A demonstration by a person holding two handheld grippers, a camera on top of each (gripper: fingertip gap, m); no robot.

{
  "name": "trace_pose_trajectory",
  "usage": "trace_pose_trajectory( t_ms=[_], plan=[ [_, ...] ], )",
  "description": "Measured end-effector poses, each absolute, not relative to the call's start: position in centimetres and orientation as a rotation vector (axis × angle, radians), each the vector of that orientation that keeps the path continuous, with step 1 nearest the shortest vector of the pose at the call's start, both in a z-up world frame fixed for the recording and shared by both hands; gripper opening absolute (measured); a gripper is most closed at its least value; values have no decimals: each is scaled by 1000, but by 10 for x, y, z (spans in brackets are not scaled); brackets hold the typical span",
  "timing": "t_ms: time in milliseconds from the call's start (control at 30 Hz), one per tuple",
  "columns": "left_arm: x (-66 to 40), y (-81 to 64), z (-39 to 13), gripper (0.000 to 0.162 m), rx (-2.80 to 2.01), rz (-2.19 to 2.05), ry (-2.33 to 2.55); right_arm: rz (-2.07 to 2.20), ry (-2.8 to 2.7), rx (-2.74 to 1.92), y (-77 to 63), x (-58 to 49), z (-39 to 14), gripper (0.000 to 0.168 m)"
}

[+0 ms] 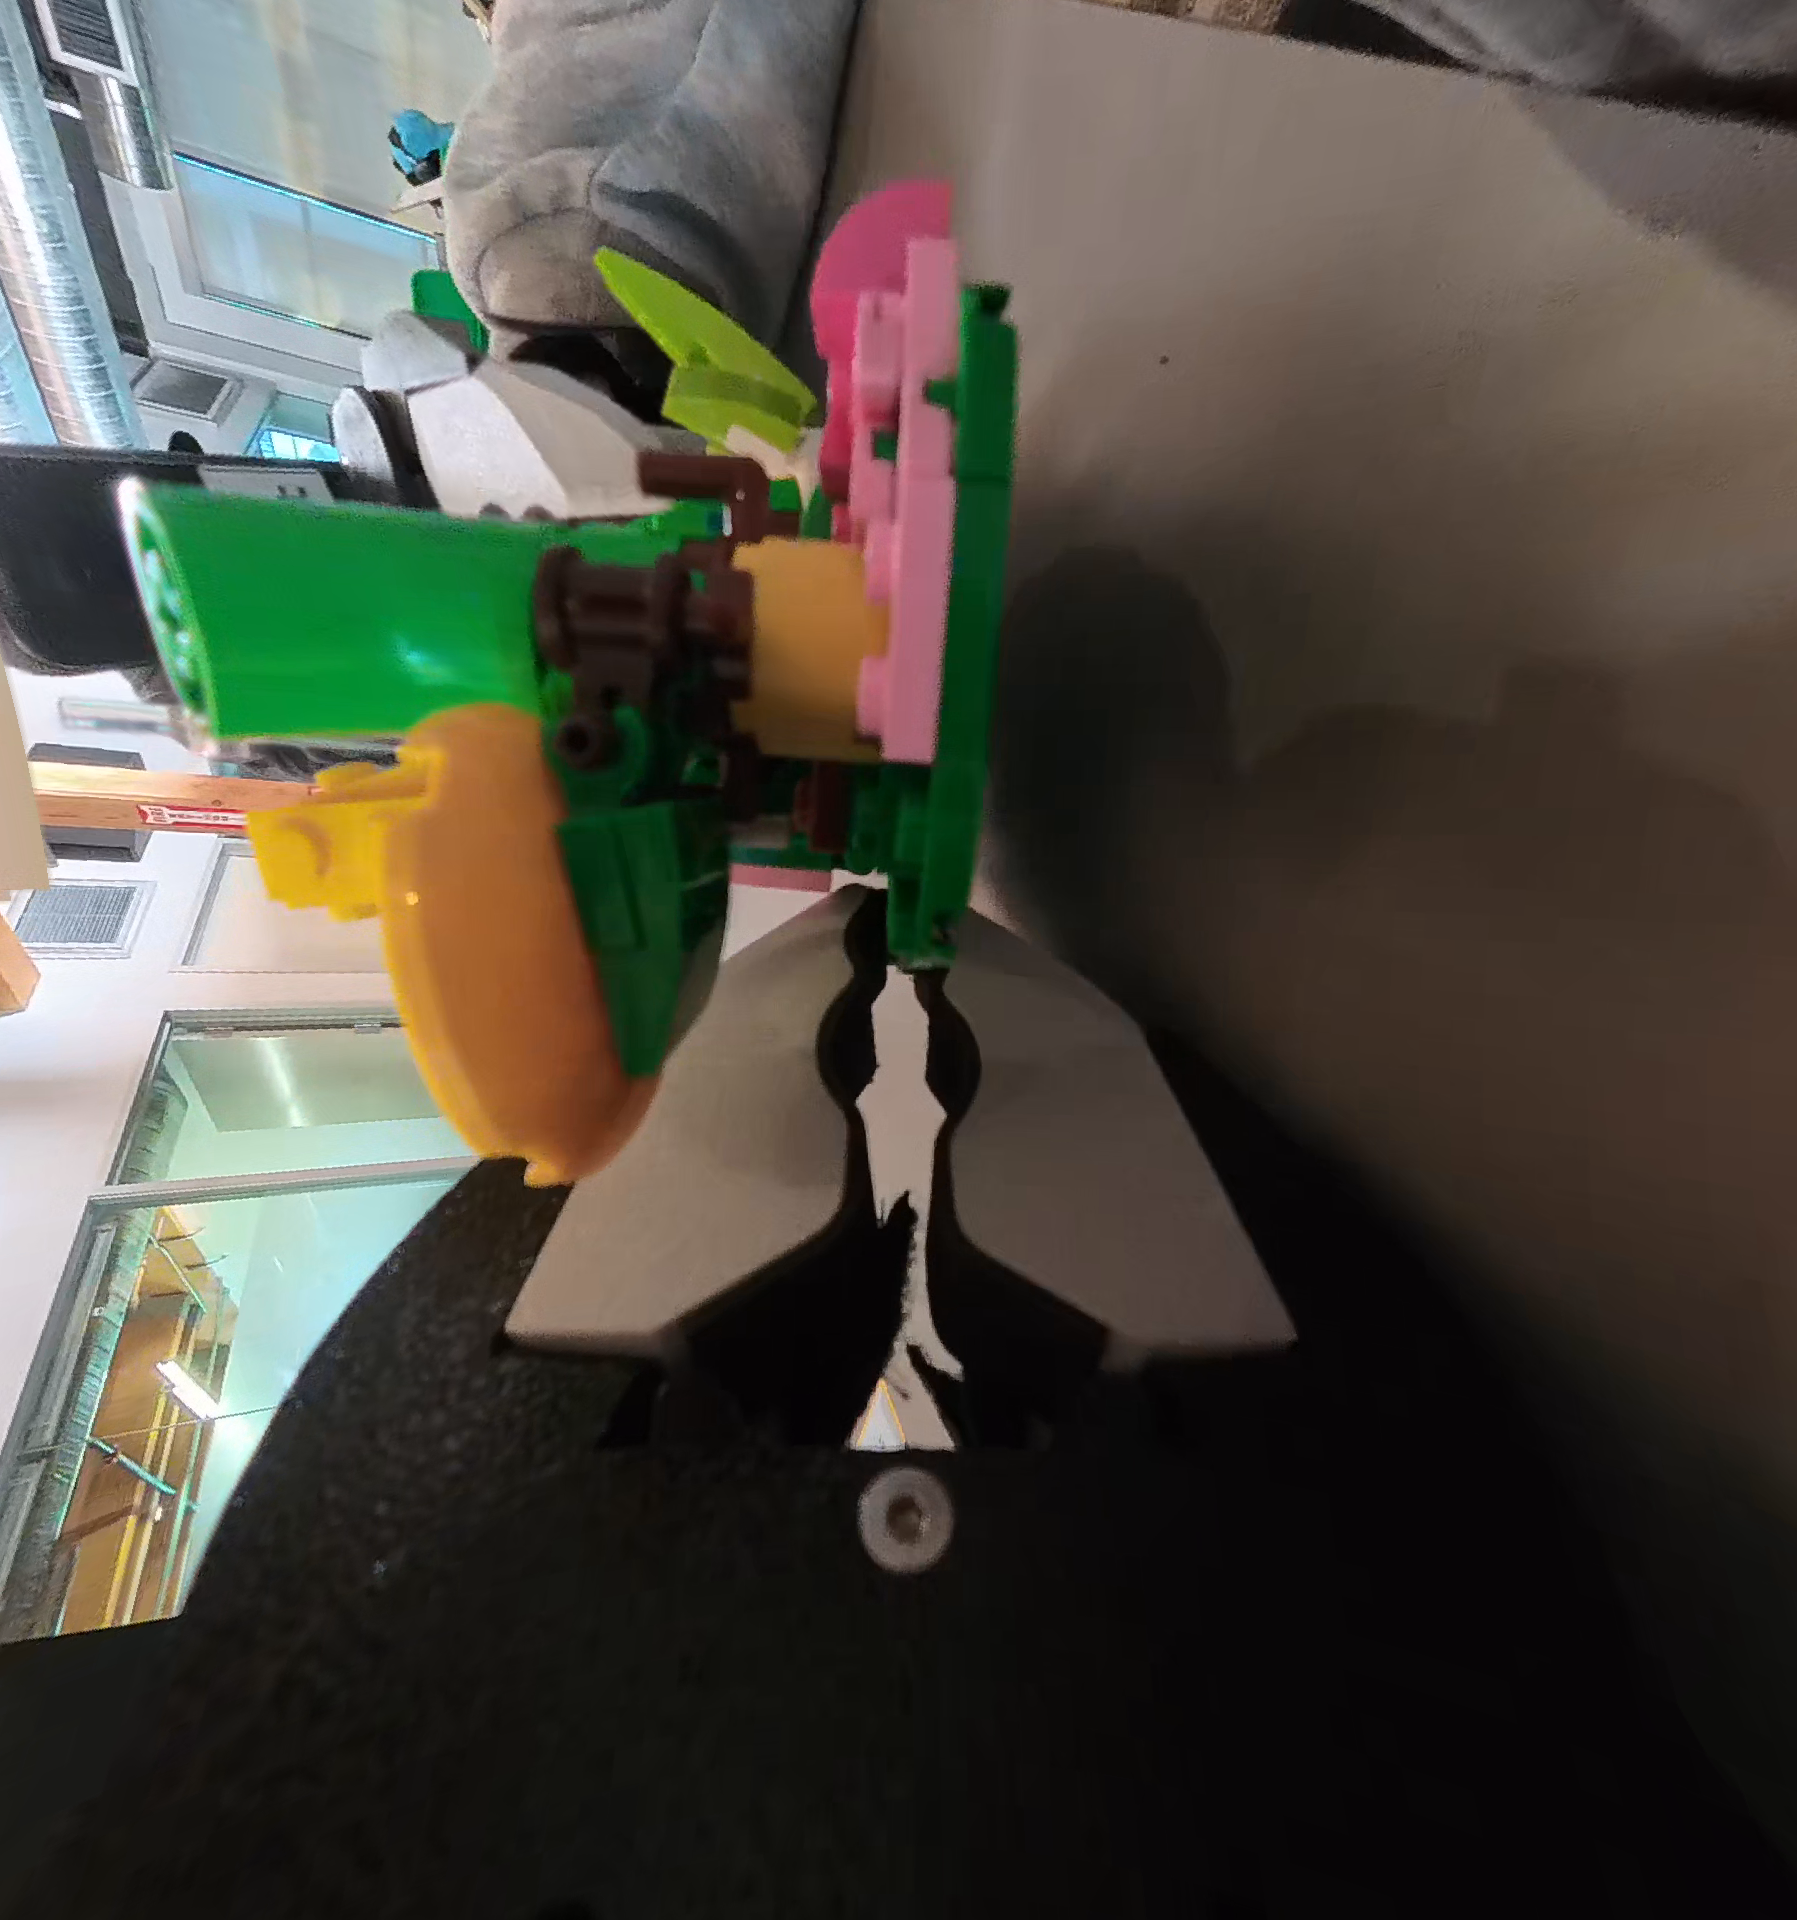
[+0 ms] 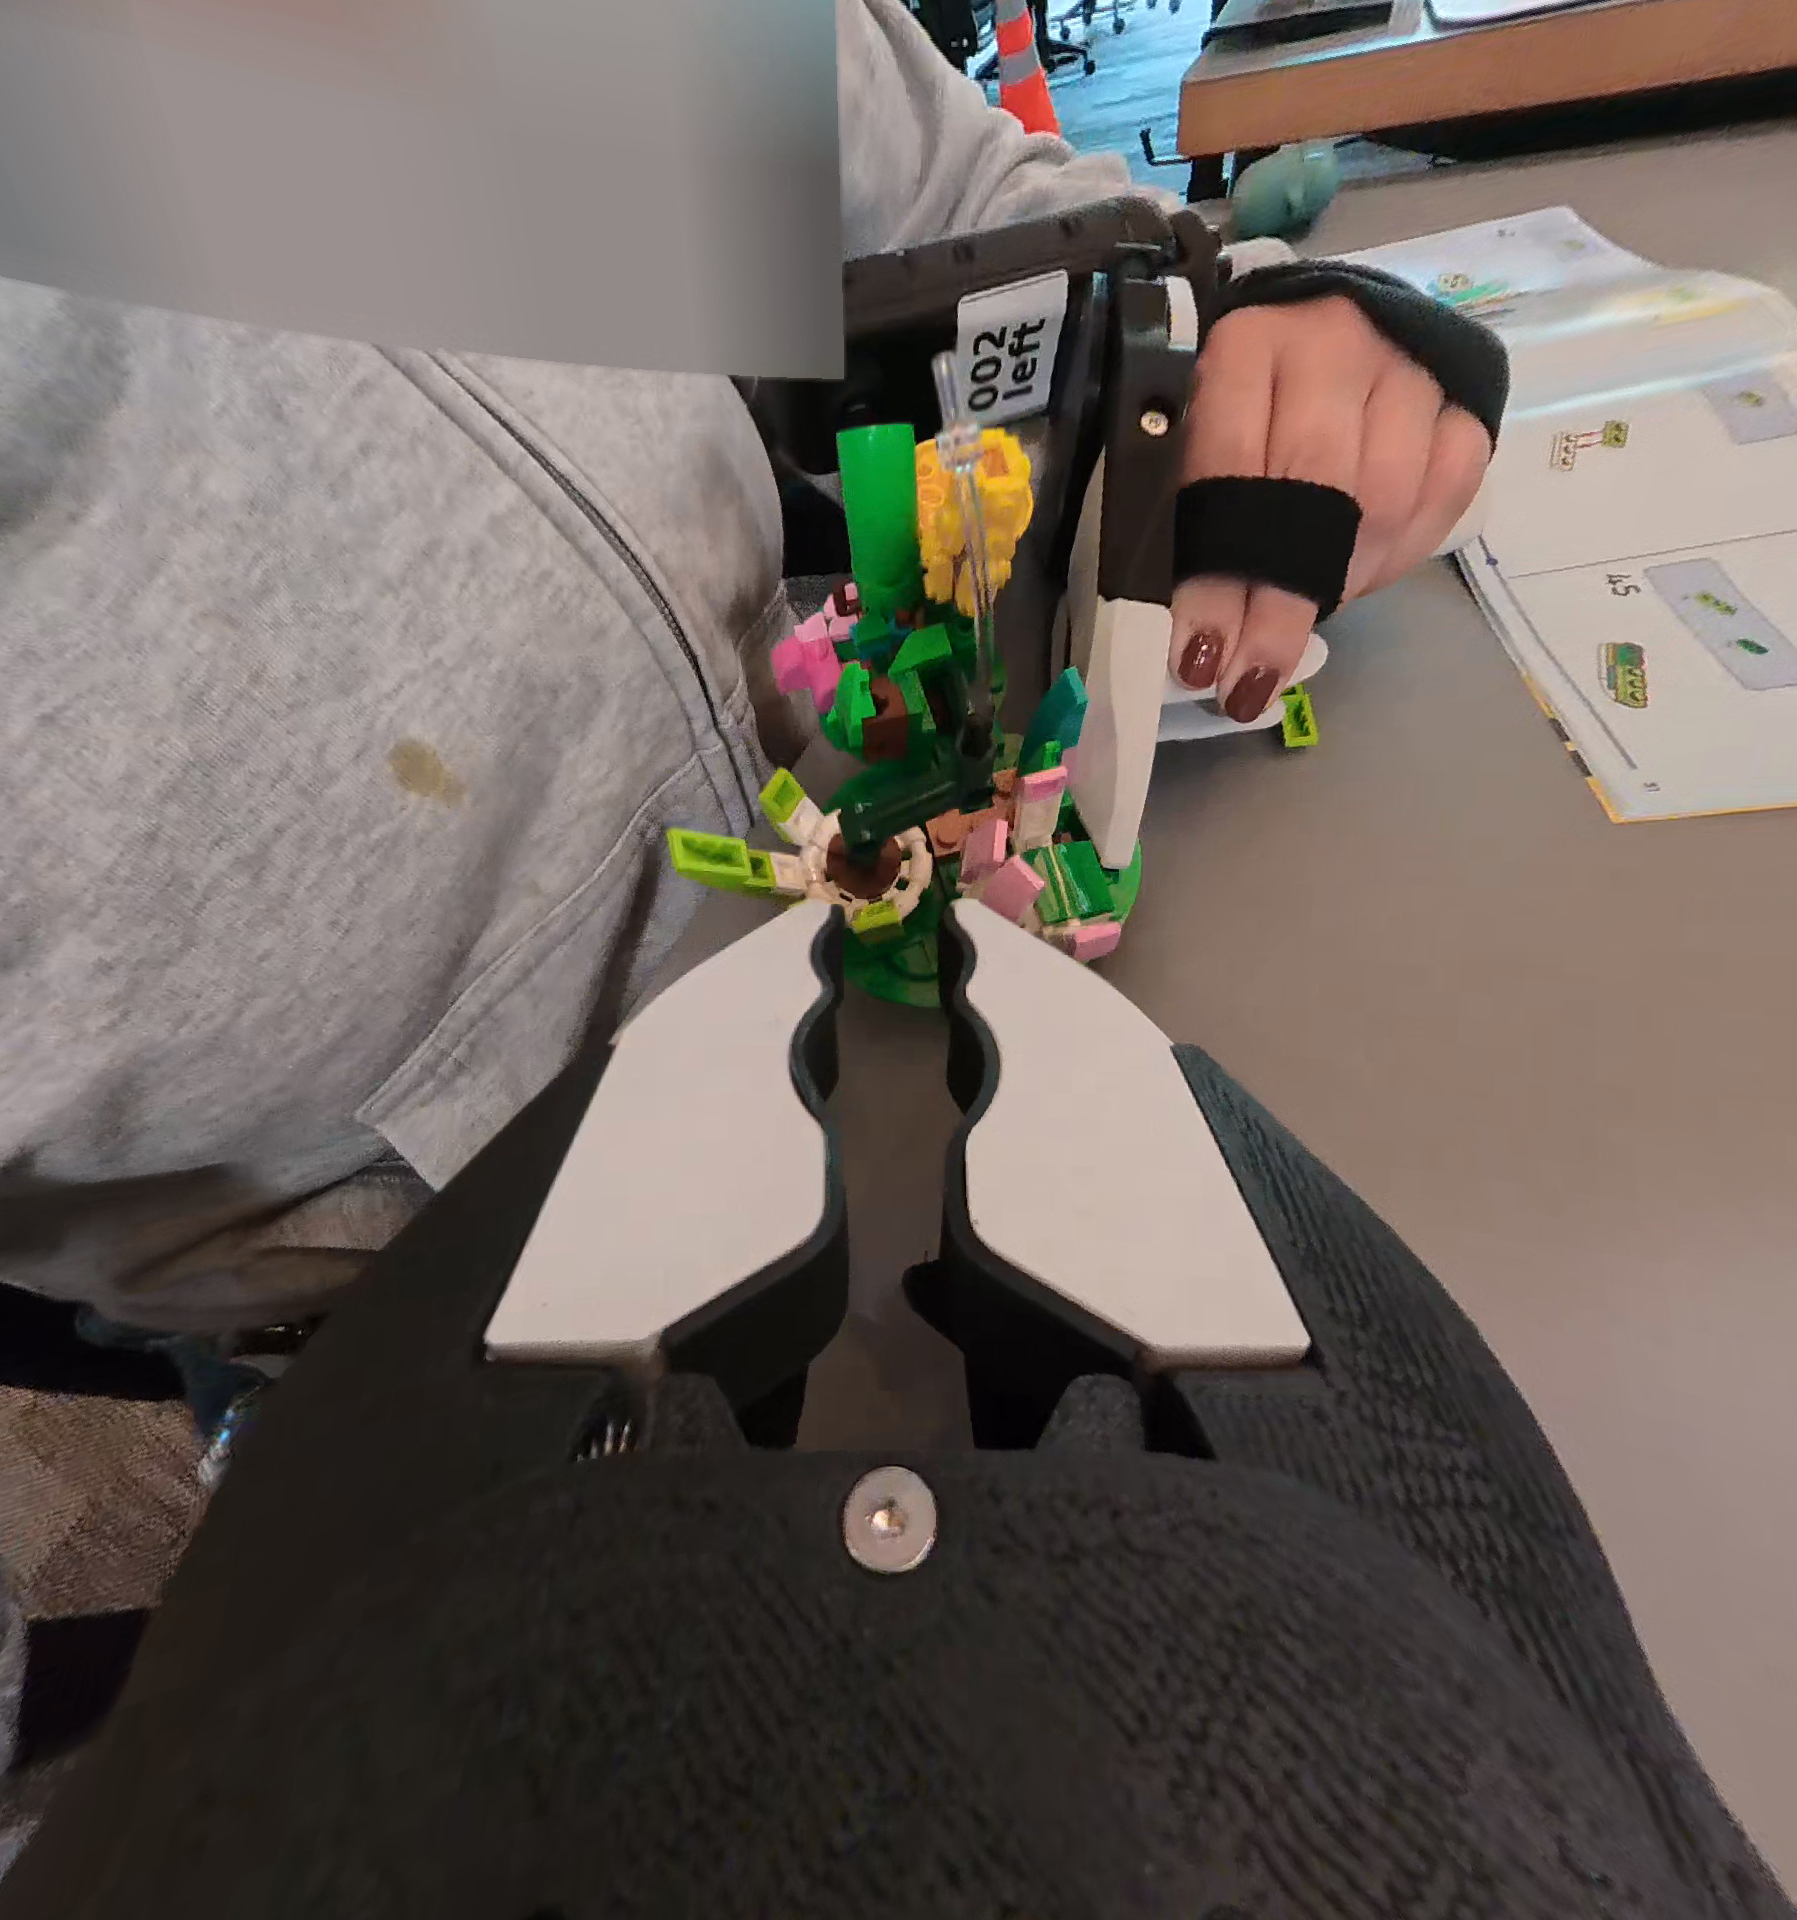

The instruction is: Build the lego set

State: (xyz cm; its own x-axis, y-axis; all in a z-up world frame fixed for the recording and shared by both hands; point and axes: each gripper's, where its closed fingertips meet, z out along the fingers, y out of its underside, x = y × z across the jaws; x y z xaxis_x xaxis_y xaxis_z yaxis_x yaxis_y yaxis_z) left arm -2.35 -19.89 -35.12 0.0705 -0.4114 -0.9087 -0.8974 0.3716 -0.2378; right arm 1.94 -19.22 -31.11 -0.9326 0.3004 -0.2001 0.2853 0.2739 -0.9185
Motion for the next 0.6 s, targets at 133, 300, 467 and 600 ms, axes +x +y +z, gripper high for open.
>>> trace_pose_trajectory(
  t_ms=[133, 300, 467, 600],
  plan=[
    [-23, -198, -356, 5, -1269, 519, 1571, 1755, -2513, -563, -193, 20, -314, 11],
    [-23, -198, -357, 5, -1261, 545, 1592, 1631, -2581, -539, -192, 22, -326, 10],
    [-23, -198, -357, 4, -1276, 533, 1587, 1610, -2579, -532, -191, 23, -327, 8],
    [-23, -198, -357, 5, -1282, 526, 1586, 1593, -2590, -541, -191, 22, -329, 8]
  ],
)
